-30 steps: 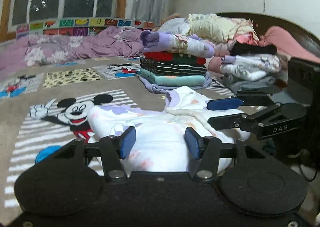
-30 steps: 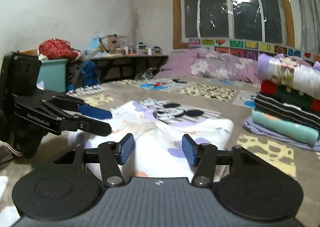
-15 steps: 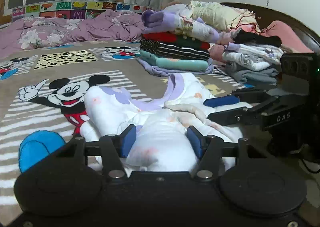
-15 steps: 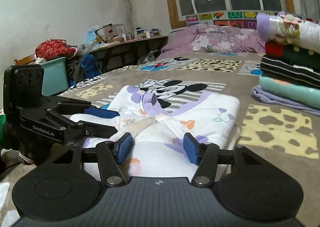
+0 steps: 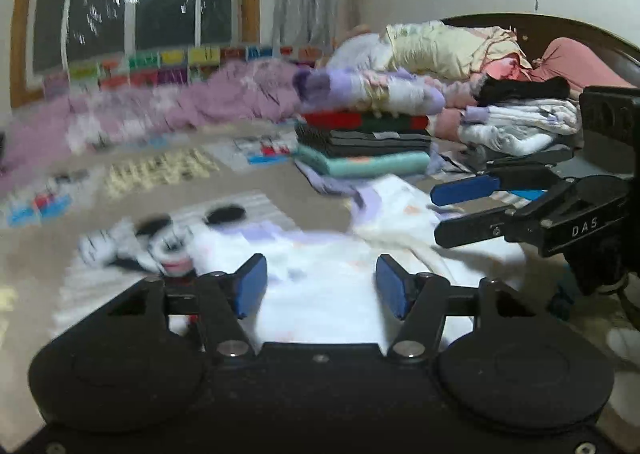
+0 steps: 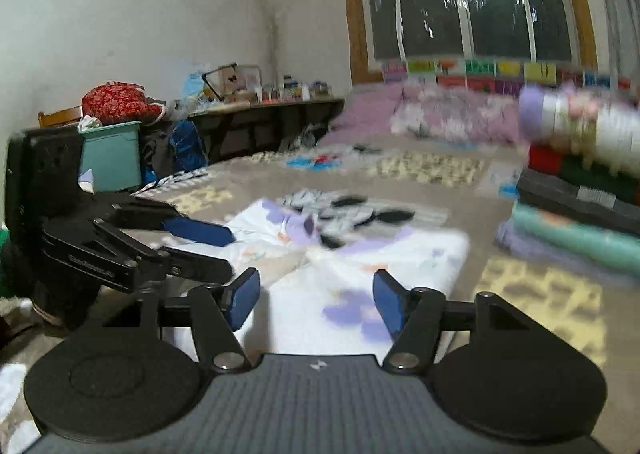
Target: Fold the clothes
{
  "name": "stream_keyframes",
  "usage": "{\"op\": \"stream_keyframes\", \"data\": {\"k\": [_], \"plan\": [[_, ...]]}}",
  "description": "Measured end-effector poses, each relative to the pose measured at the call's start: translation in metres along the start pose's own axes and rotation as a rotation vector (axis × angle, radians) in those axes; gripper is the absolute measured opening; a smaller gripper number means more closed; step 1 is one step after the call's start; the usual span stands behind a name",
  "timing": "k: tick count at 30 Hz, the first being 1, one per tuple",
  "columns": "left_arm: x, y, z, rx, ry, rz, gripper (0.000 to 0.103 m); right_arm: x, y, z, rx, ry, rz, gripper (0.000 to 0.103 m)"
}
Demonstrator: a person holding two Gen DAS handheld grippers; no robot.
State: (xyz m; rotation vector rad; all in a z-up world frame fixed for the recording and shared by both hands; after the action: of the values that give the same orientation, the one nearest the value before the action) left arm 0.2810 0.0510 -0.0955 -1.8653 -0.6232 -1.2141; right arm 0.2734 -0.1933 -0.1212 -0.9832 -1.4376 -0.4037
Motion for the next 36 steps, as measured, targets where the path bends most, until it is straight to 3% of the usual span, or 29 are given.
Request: {"op": "stream_keyframes", "data": {"k": [4, 6, 10, 18, 21, 24, 27, 30, 33, 36], "plan": [[0.005, 0.011, 0.005, 0.016, 0.011, -0.027, 0.061, 0.006, 0.015, -0.012, -0.029, -0.046, 0.000, 0.066], [-0.001, 0.021, 0.012, 0.023, -0.008, 0.015, 0.061, 0.002, 0.027, -0.017, -0.023, -0.046, 0.030, 0.068], [-0.015, 0.040, 0.027, 0.034, -0.067, 0.094, 0.063, -0.022, 0.050, -0.031, 0.032, 0.067, 0.118, 0.070], [-0.019, 0.048, 0.030, 0.030, -0.092, 0.119, 0.065, -0.034, 0.059, -0.036, 0.073, 0.140, 0.134, 0.071], [-0.018, 0.041, 0.028, 0.022, -0.085, 0.087, 0.065, -0.031, 0.055, -0.035, 0.062, 0.135, 0.122, 0.071], [-0.009, 0.022, 0.021, 0.027, -0.104, 0.000, 0.067, -0.022, 0.037, -0.036, 0.027, 0.168, 0.067, 0.071], [-0.001, 0.007, 0.020, 0.044, -0.193, -0.062, 0.071, -0.015, 0.014, -0.036, -0.013, 0.214, 0.029, 0.080], [-0.002, -0.010, 0.029, 0.038, -0.365, -0.088, 0.074, -0.020, -0.005, -0.041, -0.032, 0.331, 0.027, 0.084], [-0.007, -0.020, 0.031, 0.065, -0.454, -0.043, 0.074, -0.040, -0.014, -0.052, -0.018, 0.556, 0.033, 0.085], [-0.015, -0.033, 0.039, 0.089, -0.606, -0.011, 0.076, -0.055, -0.015, -0.060, -0.001, 0.730, 0.051, 0.087]]}}
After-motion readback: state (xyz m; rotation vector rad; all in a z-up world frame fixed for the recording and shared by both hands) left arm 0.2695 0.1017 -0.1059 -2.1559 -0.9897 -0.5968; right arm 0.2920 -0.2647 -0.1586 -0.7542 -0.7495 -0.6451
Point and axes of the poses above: each gripper's, at about its wrist camera, not at the fingertips, and y roughly the way its jaws point, z to its left, x to its top, the point moved 2 cm from there along y, roughly the way its jaws point, and after that the axes turned 14 degrees about -y, right-handed, at the moved point
